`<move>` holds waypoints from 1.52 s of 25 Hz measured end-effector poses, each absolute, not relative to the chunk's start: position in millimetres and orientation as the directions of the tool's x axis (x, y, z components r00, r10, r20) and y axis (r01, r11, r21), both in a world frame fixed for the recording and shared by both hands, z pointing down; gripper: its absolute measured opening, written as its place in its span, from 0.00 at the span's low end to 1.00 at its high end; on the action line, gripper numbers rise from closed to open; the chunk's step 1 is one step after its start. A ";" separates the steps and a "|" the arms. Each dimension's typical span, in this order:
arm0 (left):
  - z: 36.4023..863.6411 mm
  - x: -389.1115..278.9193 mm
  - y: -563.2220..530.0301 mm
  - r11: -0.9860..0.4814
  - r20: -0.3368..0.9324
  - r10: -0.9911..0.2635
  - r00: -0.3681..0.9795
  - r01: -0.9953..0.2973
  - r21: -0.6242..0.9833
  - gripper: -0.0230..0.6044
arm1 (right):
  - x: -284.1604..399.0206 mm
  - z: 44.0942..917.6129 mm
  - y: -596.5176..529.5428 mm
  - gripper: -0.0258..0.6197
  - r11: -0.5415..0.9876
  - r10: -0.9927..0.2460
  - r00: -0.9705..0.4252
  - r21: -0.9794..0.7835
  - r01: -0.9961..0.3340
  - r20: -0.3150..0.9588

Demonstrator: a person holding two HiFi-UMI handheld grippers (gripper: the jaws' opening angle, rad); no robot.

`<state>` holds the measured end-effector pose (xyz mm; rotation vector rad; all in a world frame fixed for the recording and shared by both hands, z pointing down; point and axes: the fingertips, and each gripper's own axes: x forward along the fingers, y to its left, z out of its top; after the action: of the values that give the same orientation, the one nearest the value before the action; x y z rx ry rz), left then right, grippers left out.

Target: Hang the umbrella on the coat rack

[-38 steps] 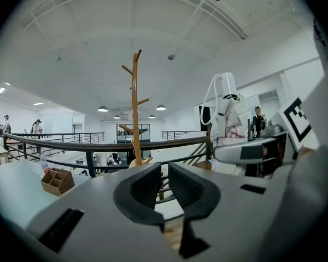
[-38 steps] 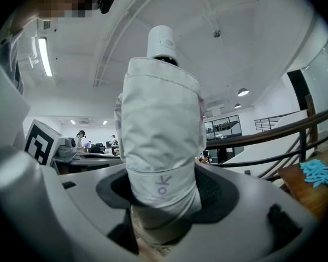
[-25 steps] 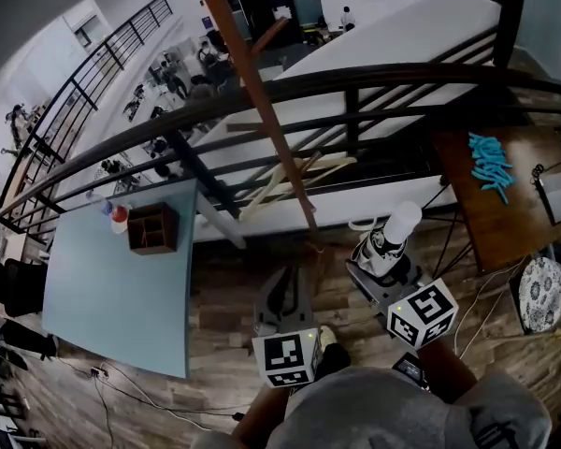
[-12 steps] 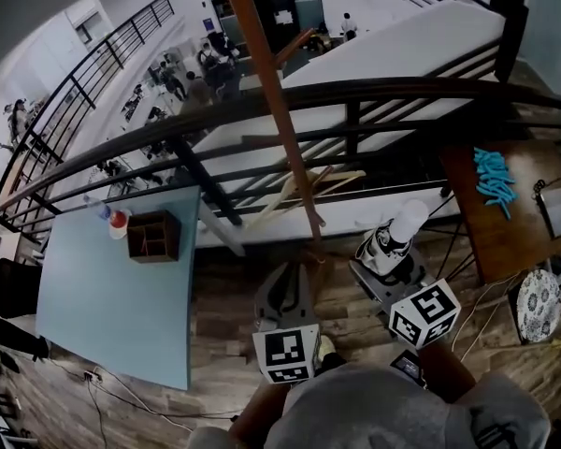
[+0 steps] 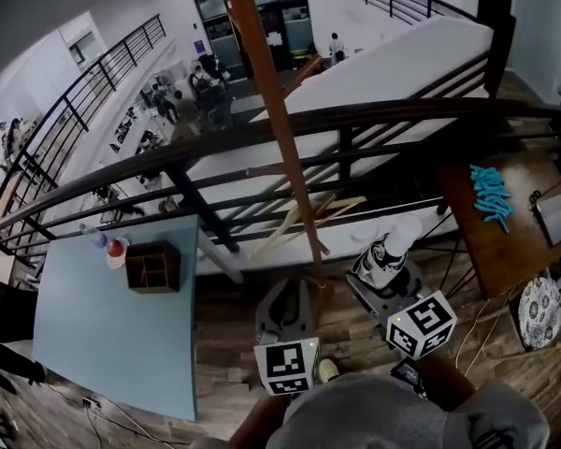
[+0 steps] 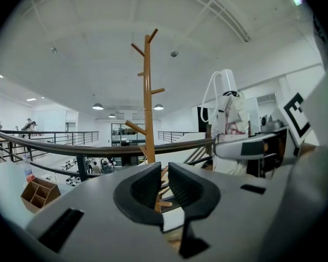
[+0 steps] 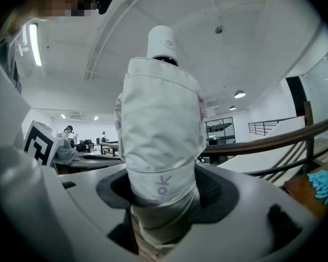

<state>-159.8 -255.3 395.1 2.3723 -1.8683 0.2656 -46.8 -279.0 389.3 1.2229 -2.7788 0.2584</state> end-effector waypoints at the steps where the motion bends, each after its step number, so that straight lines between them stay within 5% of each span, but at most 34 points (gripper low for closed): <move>1: 395.7 -161.9 -257.9 -0.241 0.204 -0.951 0.232 -0.970 -0.021 0.11 | -48.2 388.6 -281.1 0.47 0.661 -0.727 -0.670 -0.112 -0.742 0.153; 38: 382.1 -209.2 -293.0 -0.206 0.126 -0.970 0.208 -0.978 0.033 0.11 | -70.6 359.8 -334.8 0.47 0.636 -0.760 -0.633 -0.034 -0.771 0.151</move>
<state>-209.2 -293.0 382.1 2.3579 -1.9091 0.1172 -70.6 -334.8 359.8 1.2830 -2.7294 0.1443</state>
